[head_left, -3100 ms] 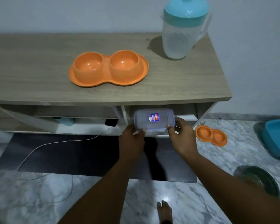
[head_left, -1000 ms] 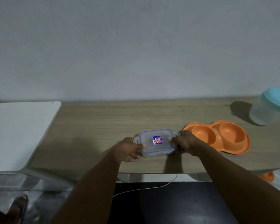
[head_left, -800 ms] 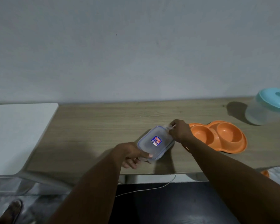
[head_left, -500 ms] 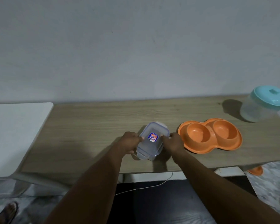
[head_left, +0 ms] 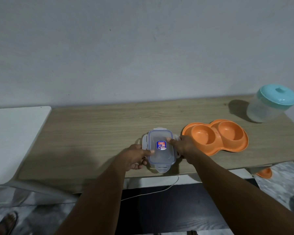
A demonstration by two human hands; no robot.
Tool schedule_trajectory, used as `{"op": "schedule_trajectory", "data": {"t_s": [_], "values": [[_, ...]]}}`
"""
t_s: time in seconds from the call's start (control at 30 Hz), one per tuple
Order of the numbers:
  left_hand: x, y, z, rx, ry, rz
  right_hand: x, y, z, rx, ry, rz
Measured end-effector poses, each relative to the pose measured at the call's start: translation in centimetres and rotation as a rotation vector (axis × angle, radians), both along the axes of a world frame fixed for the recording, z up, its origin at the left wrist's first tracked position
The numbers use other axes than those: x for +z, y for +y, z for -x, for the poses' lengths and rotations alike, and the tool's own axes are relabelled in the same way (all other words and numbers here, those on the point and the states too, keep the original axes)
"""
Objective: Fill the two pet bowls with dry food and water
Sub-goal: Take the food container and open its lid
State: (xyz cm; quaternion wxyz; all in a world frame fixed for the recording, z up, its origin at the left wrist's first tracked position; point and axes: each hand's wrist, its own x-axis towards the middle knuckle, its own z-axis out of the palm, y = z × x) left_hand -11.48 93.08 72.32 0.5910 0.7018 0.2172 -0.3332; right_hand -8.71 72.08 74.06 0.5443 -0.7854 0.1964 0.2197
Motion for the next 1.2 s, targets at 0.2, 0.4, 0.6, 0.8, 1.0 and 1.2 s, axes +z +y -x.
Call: {"op": "schedule_trajectory", "data": {"t_s": [0.2, 0.4, 0.6, 0.8, 1.0, 1.2], "values": [[0.3, -0.3, -0.5, 0.064, -0.103, -0.110, -0.5, 0.1, -0.4, -0.060, -0.144, 0.142], [3.3, -2.2, -2.3, 0.266, -0.183, 0.001, 2.2, -0.8, -2.7, -0.241, -0.211, -0.125], [8.2, 0.3, -3.7, 0.449, -0.227, 0.212, 8.0, 0.1, -3.2, -0.260, -0.046, -0.567], [10.6, 6.3, -1.5, 0.544, -0.235, 0.356, 8.0, 4.6, -2.8, 0.050, -0.176, -0.352], [5.9, 10.0, 1.2, 0.411, -0.353, -0.359, 3.6, 9.1, -2.2, 0.413, -0.454, 0.458], [3.3, 9.5, 2.0, 0.386, -0.359, -0.626, 1.8, 10.6, 0.2, 0.589, -0.465, 0.940]]}}
